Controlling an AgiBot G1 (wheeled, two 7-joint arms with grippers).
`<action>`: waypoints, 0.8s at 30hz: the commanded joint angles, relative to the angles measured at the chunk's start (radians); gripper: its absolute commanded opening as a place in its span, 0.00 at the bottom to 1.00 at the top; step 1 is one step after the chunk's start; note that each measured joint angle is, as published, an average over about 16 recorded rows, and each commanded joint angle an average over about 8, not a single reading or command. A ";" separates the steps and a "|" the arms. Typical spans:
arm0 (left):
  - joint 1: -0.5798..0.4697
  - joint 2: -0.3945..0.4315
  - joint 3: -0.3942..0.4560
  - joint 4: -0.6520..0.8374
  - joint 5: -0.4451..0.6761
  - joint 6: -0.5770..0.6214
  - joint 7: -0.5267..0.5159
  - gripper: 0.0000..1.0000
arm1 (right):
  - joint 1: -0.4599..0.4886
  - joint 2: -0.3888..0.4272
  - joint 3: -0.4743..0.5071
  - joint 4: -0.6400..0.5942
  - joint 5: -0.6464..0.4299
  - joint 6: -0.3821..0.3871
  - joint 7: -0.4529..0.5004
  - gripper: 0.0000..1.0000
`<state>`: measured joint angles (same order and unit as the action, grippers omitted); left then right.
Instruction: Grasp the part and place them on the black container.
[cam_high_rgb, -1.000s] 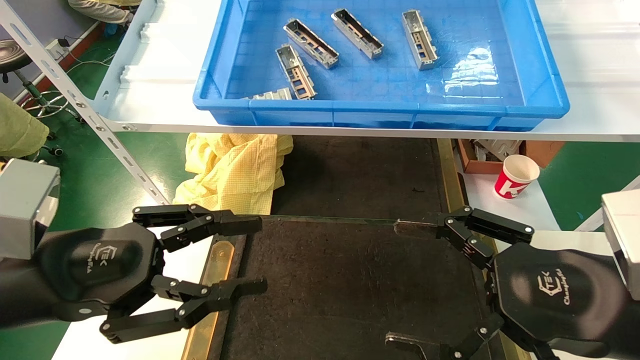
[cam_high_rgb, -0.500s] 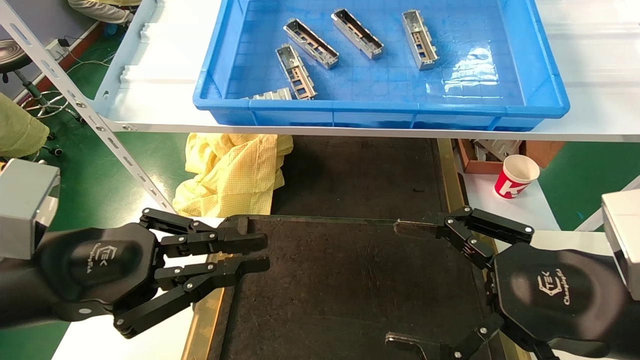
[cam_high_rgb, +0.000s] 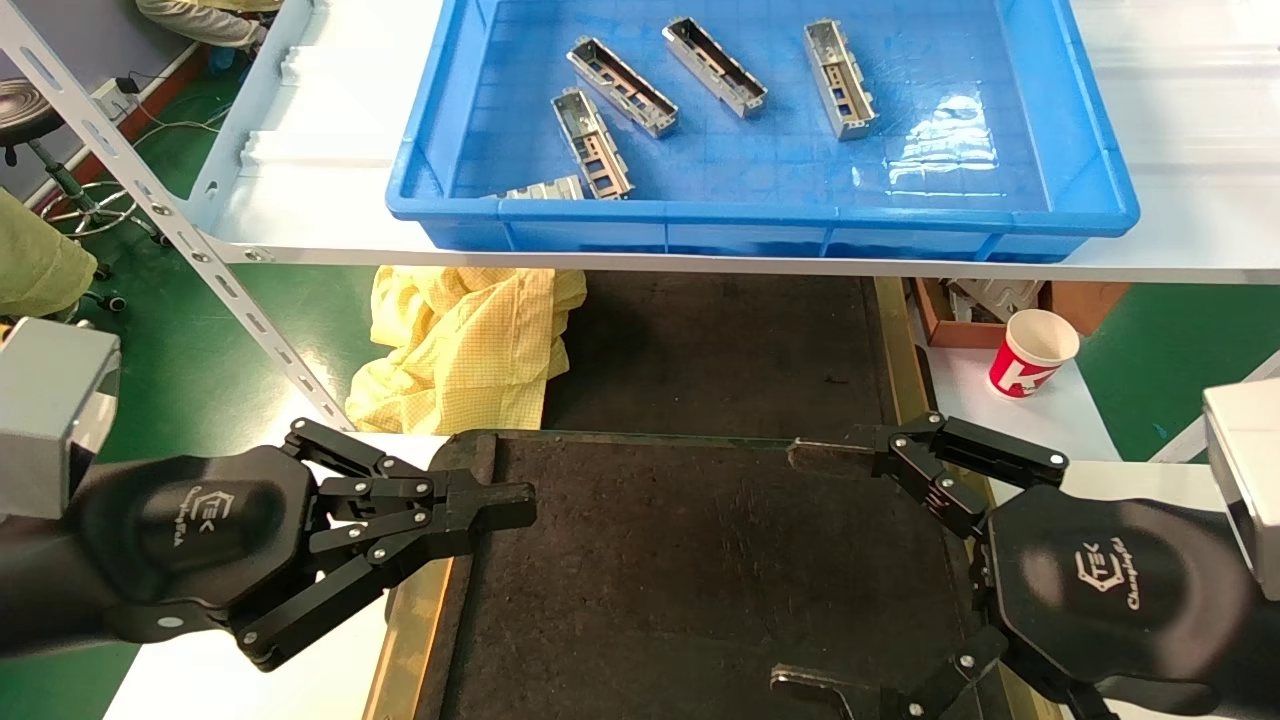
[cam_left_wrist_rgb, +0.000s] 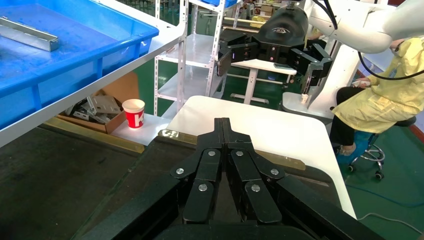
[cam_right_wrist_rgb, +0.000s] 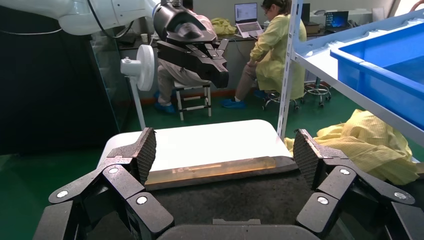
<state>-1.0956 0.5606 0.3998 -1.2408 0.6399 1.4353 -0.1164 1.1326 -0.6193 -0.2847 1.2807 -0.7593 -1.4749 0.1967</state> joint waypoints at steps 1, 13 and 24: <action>0.000 0.000 0.000 0.000 0.000 0.000 0.000 0.00 | 0.003 0.002 0.002 0.003 0.000 0.000 -0.002 1.00; 0.000 0.000 0.000 0.000 0.000 0.000 0.000 0.55 | 0.391 -0.126 -0.063 -0.191 -0.219 0.169 0.117 1.00; 0.000 0.000 0.000 0.000 0.000 0.000 0.000 1.00 | 0.668 -0.313 -0.170 -0.585 -0.471 0.347 0.107 1.00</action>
<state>-1.0956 0.5606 0.3998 -1.2408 0.6399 1.4353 -0.1164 1.7935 -0.9314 -0.4475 0.6929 -1.2148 -1.1330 0.2976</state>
